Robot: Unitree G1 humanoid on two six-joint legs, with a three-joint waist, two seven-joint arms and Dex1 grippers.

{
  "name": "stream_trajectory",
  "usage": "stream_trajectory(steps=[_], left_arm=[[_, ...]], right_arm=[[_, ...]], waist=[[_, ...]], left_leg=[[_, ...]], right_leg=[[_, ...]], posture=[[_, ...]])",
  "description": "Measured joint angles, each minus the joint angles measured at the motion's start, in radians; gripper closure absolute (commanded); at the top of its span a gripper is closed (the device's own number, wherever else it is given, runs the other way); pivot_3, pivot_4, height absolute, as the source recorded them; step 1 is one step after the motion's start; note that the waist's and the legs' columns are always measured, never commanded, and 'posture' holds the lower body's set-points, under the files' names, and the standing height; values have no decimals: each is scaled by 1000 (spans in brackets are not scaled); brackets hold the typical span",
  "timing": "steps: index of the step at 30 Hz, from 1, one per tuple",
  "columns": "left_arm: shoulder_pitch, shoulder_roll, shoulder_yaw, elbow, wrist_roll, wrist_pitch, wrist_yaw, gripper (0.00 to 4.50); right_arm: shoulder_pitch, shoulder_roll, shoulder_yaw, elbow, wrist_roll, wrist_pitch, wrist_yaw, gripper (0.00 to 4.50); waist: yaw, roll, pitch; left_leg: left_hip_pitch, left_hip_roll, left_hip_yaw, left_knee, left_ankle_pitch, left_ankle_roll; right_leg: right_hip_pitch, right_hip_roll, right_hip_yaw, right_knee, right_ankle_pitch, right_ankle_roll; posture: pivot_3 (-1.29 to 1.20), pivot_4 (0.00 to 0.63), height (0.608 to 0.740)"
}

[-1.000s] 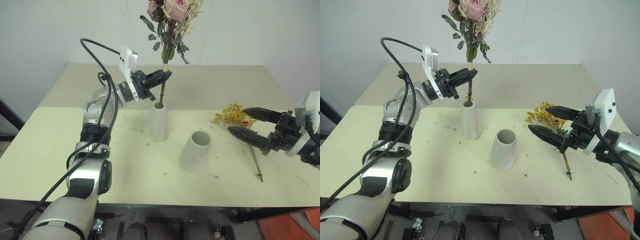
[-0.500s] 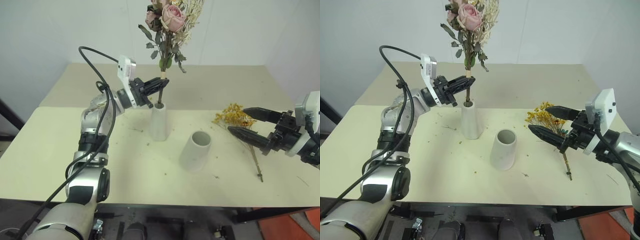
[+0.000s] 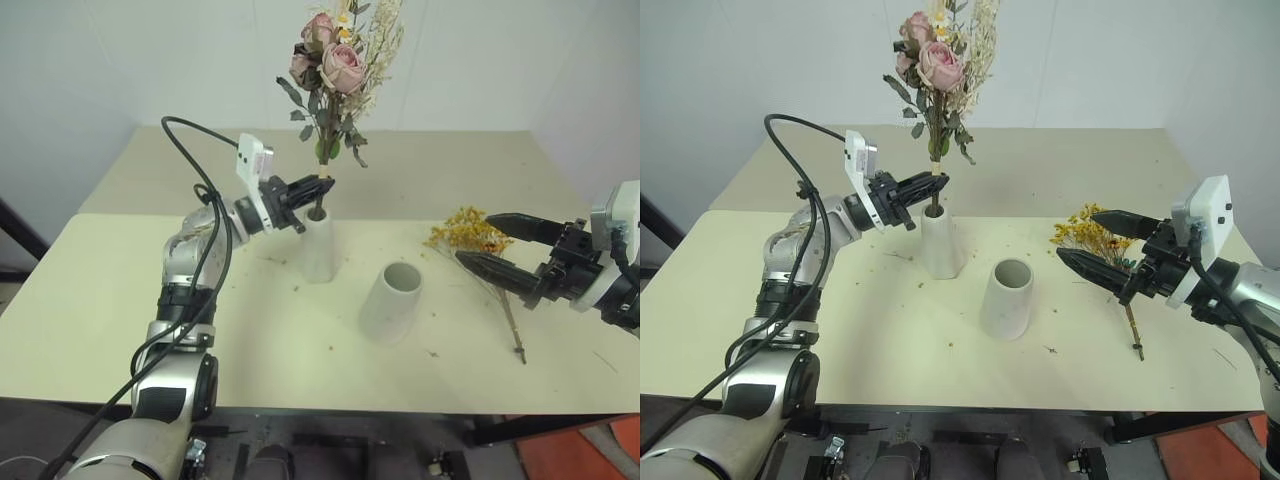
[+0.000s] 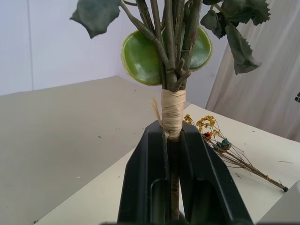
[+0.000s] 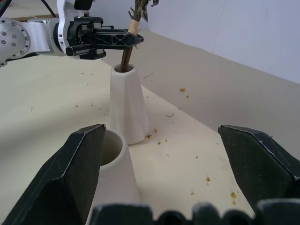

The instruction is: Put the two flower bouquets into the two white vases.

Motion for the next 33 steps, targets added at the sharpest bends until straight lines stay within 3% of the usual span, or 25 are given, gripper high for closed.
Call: stream_trajectory(steps=[3, 5, 18, 28, 33], left_arm=[[15, 5, 0, -30, -3, 6, 2, 4429], [33, 12, -1, -59, -12, 22, 2, 3704], [77, 41, -4, -138, -39, 65, 30, 30], [97, 78, -3, -184, -64, 92, 32, 30], [130, 200, -2, -252, -107, 133, -56, 30]], right_arm=[[0, 0, 1, 0, 0, 0, 0, 0], [0, 0, 1, 0, 0, 0, 0, 0], [-6, 0, 13, 2, -2, -5, 0, 0], [-6, 0, 22, 7, -2, -8, -1, 0], [2, 0, 20, 3, -2, -8, -1, 0]], waist=[[0, 0, 0], [0, 0, 0], [1, 0, 0], [-2, 0, 0], [-7, 0, 0]], left_leg=[[0, 0, 0, 0, 0, 0], [0, 0, 0, 0, 0, 0], [1, 0, 0, 0, 0, 0], [1, 0, 0, 0, 0, 0], [1, 1, 0, 0, 0, 0]], right_leg=[[0, 0, 0, 0, 0, 0], [0, 0, 0, 0, 0, 0], [0, 0, 0, 0, 0, 0], [0, 0, 0, 0, 0, 0], [0, 0, 0, 0, 0, 0]], posture=[[0, 150, 740], [0, 150, 740], [0, 150, 740], [0, 150, 740], [0, 150, 740]])
